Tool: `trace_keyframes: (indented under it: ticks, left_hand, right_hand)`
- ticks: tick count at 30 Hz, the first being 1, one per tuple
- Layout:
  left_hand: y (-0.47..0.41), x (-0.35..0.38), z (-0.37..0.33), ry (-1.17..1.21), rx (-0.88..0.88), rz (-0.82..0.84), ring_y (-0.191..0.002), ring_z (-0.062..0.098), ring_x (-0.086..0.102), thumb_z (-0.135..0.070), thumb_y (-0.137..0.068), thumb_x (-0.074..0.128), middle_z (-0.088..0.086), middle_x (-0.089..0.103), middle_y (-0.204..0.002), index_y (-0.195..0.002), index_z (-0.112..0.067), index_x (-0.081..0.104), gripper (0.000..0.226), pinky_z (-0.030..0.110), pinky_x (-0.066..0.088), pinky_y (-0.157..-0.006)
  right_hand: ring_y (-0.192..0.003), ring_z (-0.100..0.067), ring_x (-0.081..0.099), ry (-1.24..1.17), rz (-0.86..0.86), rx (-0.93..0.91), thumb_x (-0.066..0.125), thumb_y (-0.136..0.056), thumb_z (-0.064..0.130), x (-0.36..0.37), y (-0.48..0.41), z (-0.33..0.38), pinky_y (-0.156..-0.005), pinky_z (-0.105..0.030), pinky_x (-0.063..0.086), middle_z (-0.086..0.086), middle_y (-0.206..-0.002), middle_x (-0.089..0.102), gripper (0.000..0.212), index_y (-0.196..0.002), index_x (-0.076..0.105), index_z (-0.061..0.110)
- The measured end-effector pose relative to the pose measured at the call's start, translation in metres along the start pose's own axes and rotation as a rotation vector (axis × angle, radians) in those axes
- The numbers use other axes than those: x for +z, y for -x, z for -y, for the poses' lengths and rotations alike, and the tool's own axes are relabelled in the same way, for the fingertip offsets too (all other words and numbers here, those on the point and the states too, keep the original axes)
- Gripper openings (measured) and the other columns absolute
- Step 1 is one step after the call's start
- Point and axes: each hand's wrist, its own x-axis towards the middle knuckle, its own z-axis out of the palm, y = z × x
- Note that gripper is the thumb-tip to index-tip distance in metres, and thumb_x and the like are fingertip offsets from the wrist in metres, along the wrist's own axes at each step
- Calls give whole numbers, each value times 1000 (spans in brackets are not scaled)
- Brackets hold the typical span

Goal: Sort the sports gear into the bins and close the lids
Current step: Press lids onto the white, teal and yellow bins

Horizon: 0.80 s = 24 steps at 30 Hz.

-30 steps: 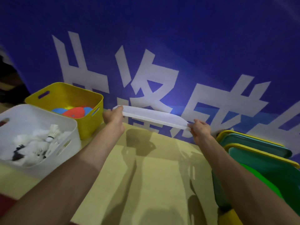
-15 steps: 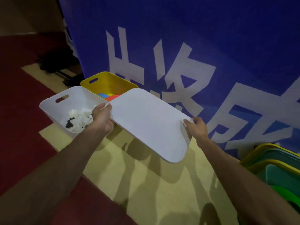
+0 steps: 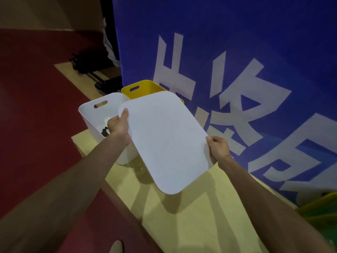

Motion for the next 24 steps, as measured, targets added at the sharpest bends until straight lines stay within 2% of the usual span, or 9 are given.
trace_keyframes:
  ticks: [2, 4, 8, 10, 13, 15, 17, 20, 24]
  left_hand:
    - [-20, -10, -1, -45, 47, -12, -94, 28, 65, -22, -93, 57, 8, 66, -112, -117, -9, 58, 27, 45, 53, -87]
    - [-41, -23, -5, -111, 115, -21, -96, 27, 62, -20, -95, 49, 6, 62, -116, -128, -14, 51, 34, 40, 52, -84]
    - [-90, -56, -22, -302, 202, -19, -93, 24, 58, -17, -90, 38, 1, 60, -112, -132, -22, 45, 43, 34, 46, -76]
    - [-115, -74, -35, -388, 250, -8, -90, 21, 56, -13, -90, 35, 0, 59, -107, -129, -19, 47, 42, 32, 43, -75]
    - [-151, -102, -51, -519, 322, -17, -76, 20, 56, -9, -86, 40, 4, 60, -88, -114, -10, 55, 32, 31, 45, -63]
    - [-177, -121, -53, -548, 259, -29, -79, 28, 63, -16, -82, 48, 10, 65, -86, -102, -9, 62, 25, 41, 56, -69]
    - [-196, -135, -51, -572, 189, -40, -80, 28, 64, -20, -82, 54, 10, 66, -87, -92, -6, 64, 20, 48, 57, -77]
    - [-205, -142, -47, -558, 154, -38, -70, 23, 55, -16, -85, 57, 10, 60, -77, -89, 4, 63, 21, 40, 49, -65]
    - [-214, -137, -37, -508, 135, -14, -59, 21, 53, -9, -87, 56, 8, 58, -72, -85, -2, 61, 10, 33, 45, -61]
  right_hand:
    - [-93, -26, 56, -20, -24, 12, 47, -99, 31, 23, -2, 18, -81, -34, 46, -6, -98, 62, 25, -94, 62, 12]
    - [-93, -23, 54, -23, -34, -7, 47, -99, 31, 48, -4, 40, -84, -35, 44, -4, -96, 59, 22, -93, 60, 14]
    - [-97, -22, 55, -9, -27, -71, 48, -98, 33, 106, -14, 83, -83, -35, 44, -5, -105, 61, 25, -101, 62, 13]
    - [-104, -25, 56, 35, -31, -106, 48, -97, 35, 134, -20, 100, -87, -38, 47, -6, -113, 61, 30, -112, 61, 12]
    - [-111, -26, 54, 91, -15, -109, 51, -96, 34, 168, -25, 117, -92, -39, 46, -7, -122, 58, 35, -125, 53, 14]
    - [-111, -27, 55, 137, 12, -119, 54, -94, 31, 184, -27, 121, -88, -37, 46, -8, -122, 58, 36, -126, 51, 15]
    - [-110, -27, 55, 181, 25, -145, 55, -94, 27, 197, -30, 124, -87, -36, 46, -9, -123, 58, 35, -126, 51, 14]
    - [-109, -26, 55, 238, 28, -184, 54, -96, 24, 207, -35, 128, -87, -34, 45, -10, -123, 59, 33, -126, 51, 11]
    - [-112, -27, 56, 337, 35, -227, 52, -97, 23, 211, -46, 127, -92, -35, 45, -10, -123, 59, 34, -128, 50, 10]
